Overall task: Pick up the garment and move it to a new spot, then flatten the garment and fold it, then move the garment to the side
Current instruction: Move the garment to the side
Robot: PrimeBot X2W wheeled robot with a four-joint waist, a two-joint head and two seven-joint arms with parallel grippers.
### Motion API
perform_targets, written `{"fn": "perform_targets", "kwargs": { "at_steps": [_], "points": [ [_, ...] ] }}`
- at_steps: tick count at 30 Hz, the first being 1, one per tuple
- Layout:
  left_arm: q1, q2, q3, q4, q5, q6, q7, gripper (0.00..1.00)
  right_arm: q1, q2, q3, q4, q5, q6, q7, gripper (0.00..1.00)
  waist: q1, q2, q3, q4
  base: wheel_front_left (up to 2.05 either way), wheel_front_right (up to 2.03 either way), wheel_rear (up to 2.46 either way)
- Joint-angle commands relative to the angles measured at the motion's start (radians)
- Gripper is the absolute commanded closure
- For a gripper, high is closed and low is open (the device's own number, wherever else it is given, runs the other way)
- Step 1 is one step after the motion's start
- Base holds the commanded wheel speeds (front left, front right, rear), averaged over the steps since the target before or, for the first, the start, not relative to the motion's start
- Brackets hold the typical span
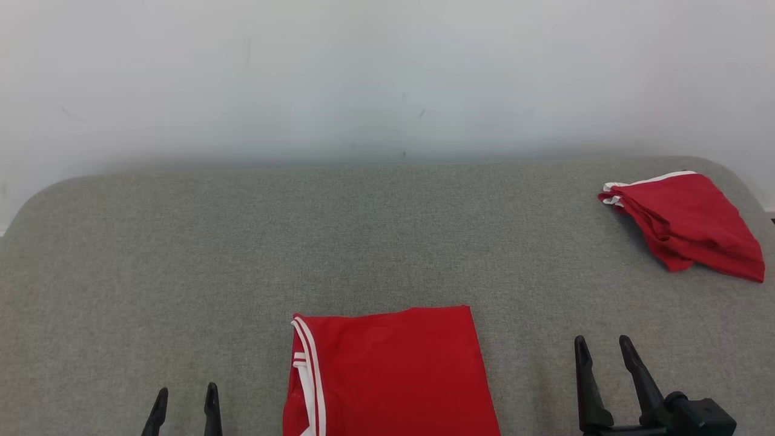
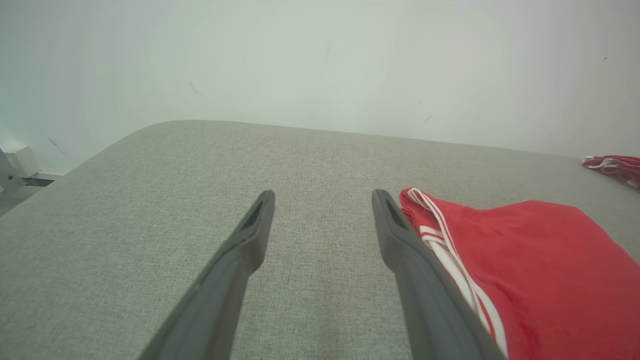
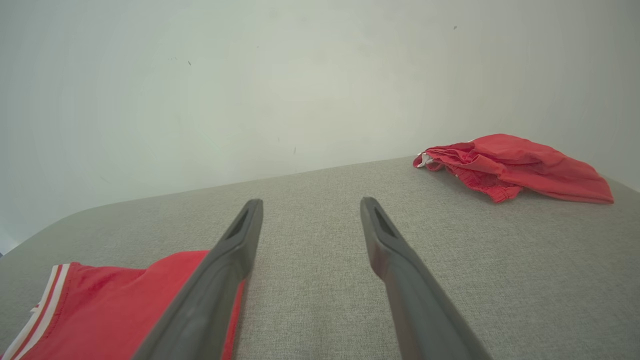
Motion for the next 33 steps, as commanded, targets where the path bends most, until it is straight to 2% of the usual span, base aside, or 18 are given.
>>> {"fn": "perform_targets", "kwargs": {
  "at_steps": [1,12,19,27,33],
  "points": [
    [0.000,-0.001,0.003,0.002,0.005,0.001,-0.001,0.00,0.005,0.002,0.002,0.002,0.007,-0.002,-0.001,0.00,0.0000,-0.0001,0.000,0.001,0.00,0.00,0.00],
    [0.008,-0.001,0.006,0.002,0.004,0.000,-0.001,0.00,-0.007,0.002,0.021,0.010,0.013,-0.002,-0.001,0.00,0.0000,-0.0001,-0.004,-0.004,0.00,0.00,0.00],
    [0.006,-0.001,0.003,0.005,0.002,0.003,-0.001,0.00,-0.078,0.002,0.139,0.139,0.040,-0.002,-0.001,0.00,0.0000,-0.0001,-0.004,-0.006,0.00,0.00,0.00],
    [-0.016,-0.001,-0.014,0.020,0.007,0.000,-0.001,0.00,-0.273,0.001,0.268,0.458,0.078,-0.002,0.011,0.00,0.0000,-0.0001,-0.001,0.025,0.00,0.00,0.00],
    [-0.017,-0.001,-0.035,0.027,0.004,-0.001,-0.001,0.00,-0.393,0.001,0.301,0.697,0.135,-0.002,0.030,0.00,0.0000,-0.0001,0.000,0.072,0.00,0.00,0.00]
  ]
}}
